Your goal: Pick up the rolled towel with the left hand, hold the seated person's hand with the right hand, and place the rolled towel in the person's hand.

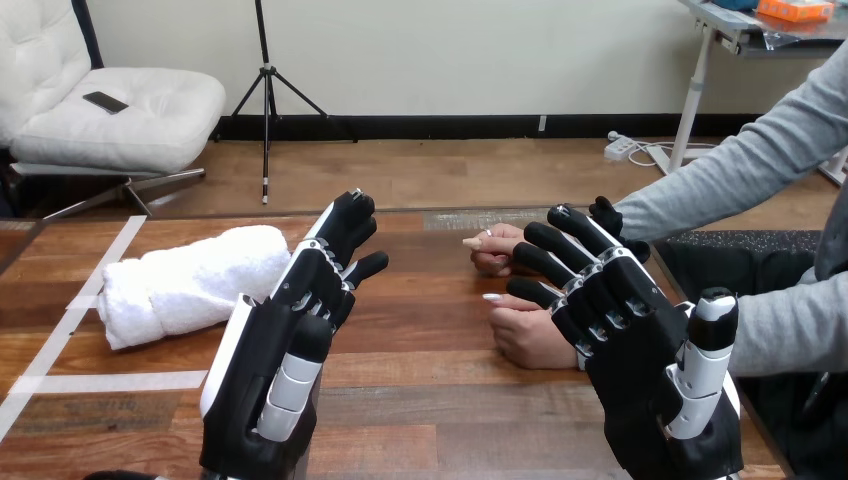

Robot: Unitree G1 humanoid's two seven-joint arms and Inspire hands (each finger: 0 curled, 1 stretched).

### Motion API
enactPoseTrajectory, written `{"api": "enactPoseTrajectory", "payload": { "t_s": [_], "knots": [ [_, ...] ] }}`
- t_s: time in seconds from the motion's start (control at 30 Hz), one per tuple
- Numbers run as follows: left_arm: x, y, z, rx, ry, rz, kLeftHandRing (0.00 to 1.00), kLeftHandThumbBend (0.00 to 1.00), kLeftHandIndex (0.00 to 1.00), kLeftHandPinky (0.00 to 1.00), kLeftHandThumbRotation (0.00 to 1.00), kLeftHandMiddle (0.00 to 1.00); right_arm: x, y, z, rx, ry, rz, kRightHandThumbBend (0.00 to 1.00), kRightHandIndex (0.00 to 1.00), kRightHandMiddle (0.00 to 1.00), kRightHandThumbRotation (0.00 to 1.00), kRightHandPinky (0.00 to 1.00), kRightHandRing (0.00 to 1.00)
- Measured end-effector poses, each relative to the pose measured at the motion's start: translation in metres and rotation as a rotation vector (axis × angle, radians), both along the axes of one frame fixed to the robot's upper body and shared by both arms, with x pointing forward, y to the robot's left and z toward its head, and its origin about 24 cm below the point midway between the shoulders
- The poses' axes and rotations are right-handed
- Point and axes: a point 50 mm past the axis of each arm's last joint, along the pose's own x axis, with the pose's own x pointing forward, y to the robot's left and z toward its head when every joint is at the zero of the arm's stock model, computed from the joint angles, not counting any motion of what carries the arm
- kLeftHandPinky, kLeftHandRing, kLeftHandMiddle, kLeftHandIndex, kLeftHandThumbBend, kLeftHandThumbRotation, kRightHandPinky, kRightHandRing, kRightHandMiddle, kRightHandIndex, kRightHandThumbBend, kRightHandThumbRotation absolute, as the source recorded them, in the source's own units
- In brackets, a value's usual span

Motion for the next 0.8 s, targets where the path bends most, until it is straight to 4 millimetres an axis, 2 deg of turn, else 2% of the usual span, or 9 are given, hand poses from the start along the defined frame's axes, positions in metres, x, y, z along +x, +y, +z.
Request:
{"api": "enactPoseTrajectory", "payload": {
  "t_s": [0.8],
  "knots": [
    [-0.0001,0.0011,0.0006,0.002,-0.006,0.014,0.96,0.85,0.92,0.89,0.94,0.95,0.0,0.0004,-0.0001,-0.009,0.0,0.001,0.84,0.85,0.85,1.0,0.79,0.85]
  ]
}}
